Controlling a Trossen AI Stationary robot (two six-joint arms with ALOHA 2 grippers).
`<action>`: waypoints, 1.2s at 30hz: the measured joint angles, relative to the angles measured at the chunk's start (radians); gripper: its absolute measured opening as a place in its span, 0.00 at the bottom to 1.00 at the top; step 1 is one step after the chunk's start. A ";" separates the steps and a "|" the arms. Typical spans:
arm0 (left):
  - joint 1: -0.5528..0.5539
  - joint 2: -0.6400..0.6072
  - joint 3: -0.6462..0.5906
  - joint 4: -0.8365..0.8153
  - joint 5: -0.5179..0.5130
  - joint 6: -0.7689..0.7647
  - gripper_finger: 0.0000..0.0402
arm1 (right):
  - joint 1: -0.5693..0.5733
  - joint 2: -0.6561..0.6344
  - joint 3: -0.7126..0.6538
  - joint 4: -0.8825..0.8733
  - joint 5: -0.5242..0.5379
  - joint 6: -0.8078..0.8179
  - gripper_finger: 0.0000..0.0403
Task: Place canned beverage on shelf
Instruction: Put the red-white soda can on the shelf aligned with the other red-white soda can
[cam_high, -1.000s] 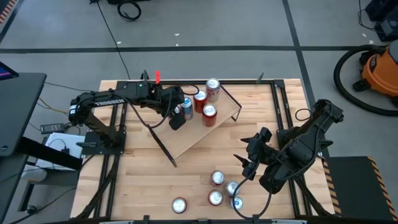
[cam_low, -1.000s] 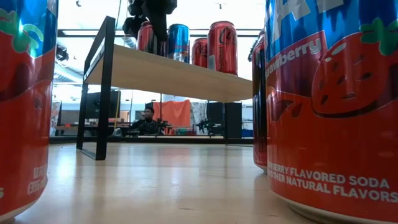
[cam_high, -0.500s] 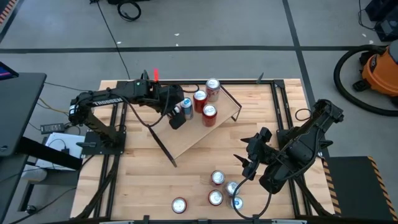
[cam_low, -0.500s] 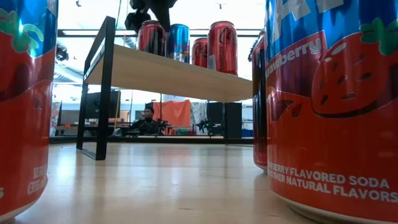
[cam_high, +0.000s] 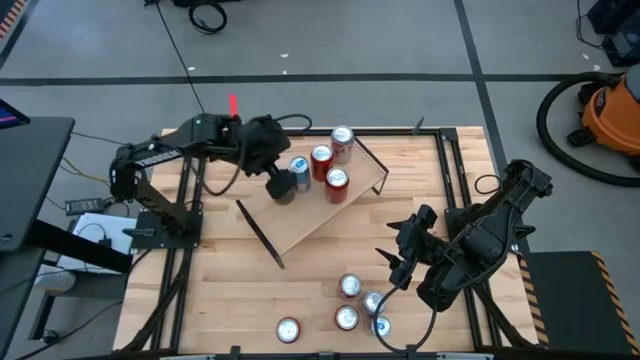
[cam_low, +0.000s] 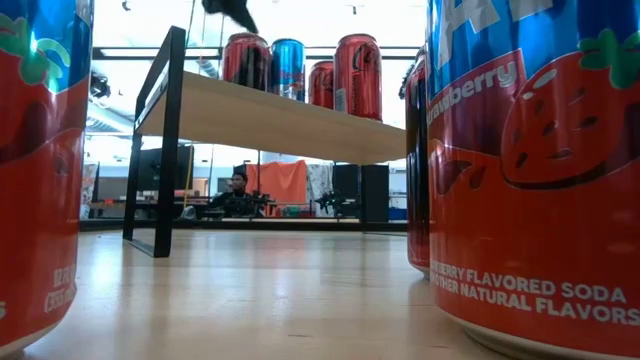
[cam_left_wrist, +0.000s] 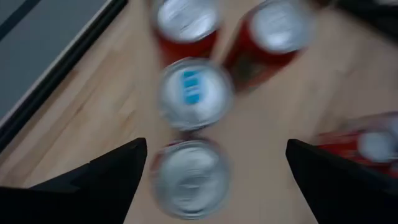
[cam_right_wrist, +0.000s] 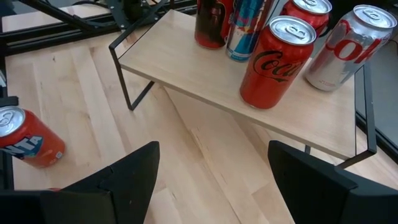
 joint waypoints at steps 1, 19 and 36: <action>-0.013 0.000 0.016 0.010 0.005 -0.008 0.99 | 0.000 0.000 0.000 0.000 0.000 0.000 0.77; -0.454 0.124 0.059 0.097 0.000 -0.136 0.99 | -0.002 0.000 0.000 0.018 0.000 -0.054 0.77; -0.482 0.396 0.059 0.412 0.120 -0.059 0.99 | -0.001 0.003 -0.022 0.057 -0.311 -0.135 0.77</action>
